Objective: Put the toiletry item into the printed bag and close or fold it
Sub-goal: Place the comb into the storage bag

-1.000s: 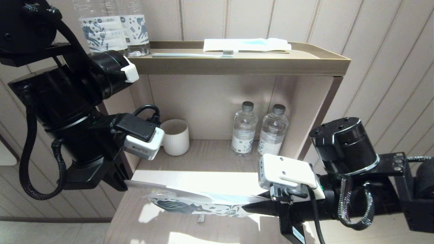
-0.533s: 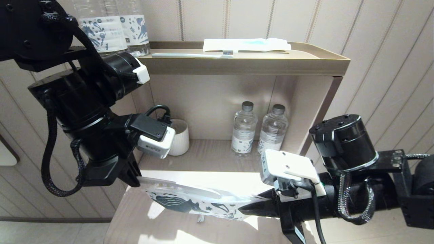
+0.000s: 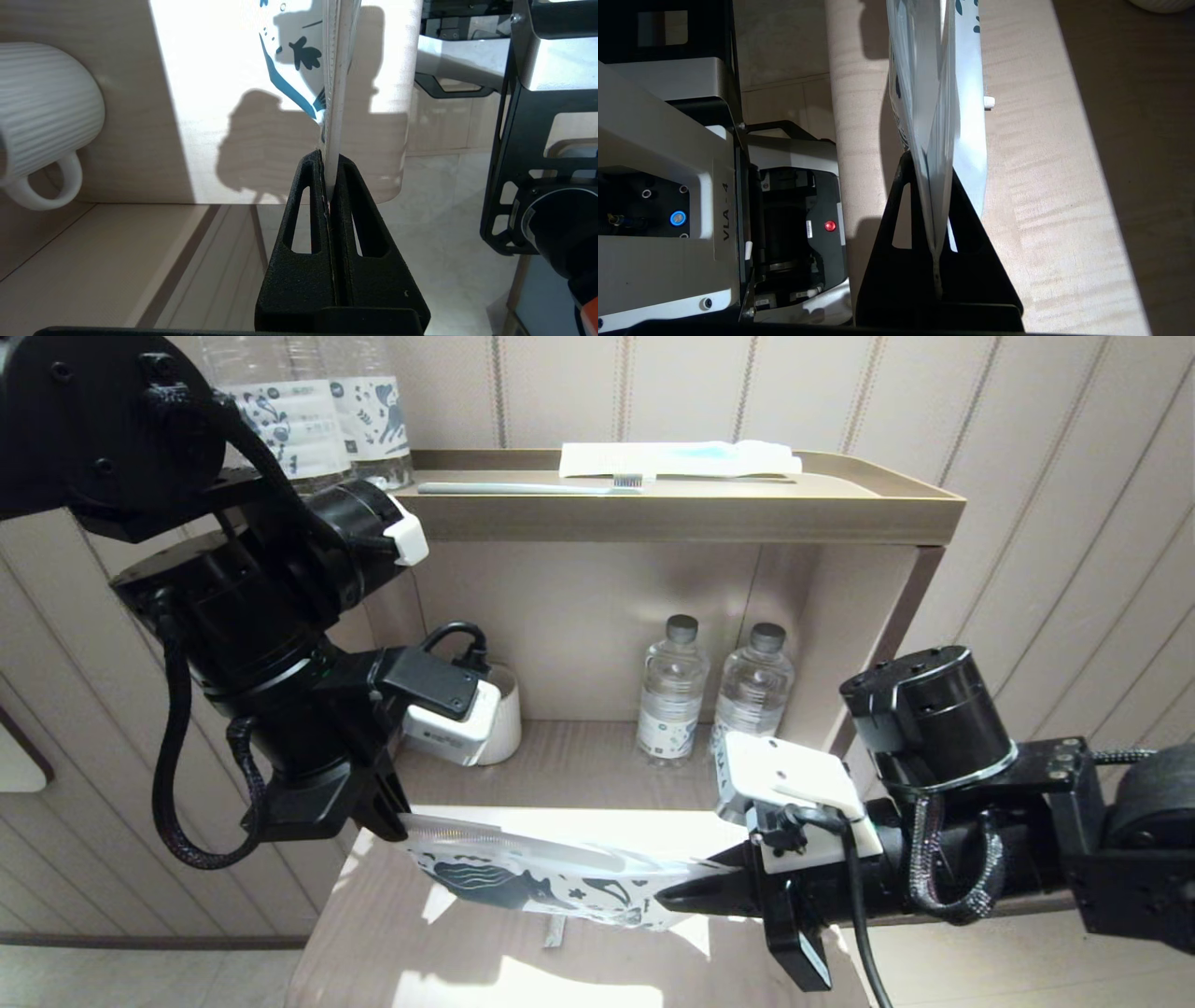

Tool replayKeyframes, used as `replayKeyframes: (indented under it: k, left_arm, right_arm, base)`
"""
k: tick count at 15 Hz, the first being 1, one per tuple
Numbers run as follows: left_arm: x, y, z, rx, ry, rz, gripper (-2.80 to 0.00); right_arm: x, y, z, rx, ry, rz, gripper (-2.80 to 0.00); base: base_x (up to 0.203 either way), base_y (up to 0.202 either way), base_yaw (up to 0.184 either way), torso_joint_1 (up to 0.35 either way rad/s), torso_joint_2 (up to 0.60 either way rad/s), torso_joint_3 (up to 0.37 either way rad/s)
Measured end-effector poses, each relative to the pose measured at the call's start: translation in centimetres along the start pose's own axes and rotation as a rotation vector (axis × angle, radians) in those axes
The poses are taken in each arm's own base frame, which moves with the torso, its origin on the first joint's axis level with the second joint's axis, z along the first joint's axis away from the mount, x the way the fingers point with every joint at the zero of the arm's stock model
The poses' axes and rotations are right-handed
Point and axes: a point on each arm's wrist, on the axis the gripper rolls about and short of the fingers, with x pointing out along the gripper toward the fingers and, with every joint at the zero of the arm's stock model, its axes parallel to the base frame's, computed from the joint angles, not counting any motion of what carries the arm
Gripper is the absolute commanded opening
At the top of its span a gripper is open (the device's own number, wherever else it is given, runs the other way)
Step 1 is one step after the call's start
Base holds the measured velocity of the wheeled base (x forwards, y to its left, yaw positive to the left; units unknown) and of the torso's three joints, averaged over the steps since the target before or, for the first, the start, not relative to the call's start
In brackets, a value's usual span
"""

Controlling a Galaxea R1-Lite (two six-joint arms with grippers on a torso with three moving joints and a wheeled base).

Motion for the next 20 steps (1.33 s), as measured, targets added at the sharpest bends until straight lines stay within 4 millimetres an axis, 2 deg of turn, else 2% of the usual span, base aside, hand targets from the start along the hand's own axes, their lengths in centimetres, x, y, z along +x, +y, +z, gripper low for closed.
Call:
replayKeyframes:
  k: [7,20]
  left_arm:
    - [-0.28,0.26,0.61,0.019,-0.042,0.057,-2.80]
    - [-0.20,0.12,0.84,0.001,-0.064,0.043,-2.80]
  right_arm:
    - [-0.03,-0.19,0.14,-0.011,-0.022,-0.016,-2.80]
    - [-0.33,-0.81,0.25,0.001,-0.031,-0.040,-2.80]
  base:
    - [0.000,0.000,0.000,0.000,0.00,0.000]
    - [0.000,0.000,0.000,0.000,0.00,0.000]
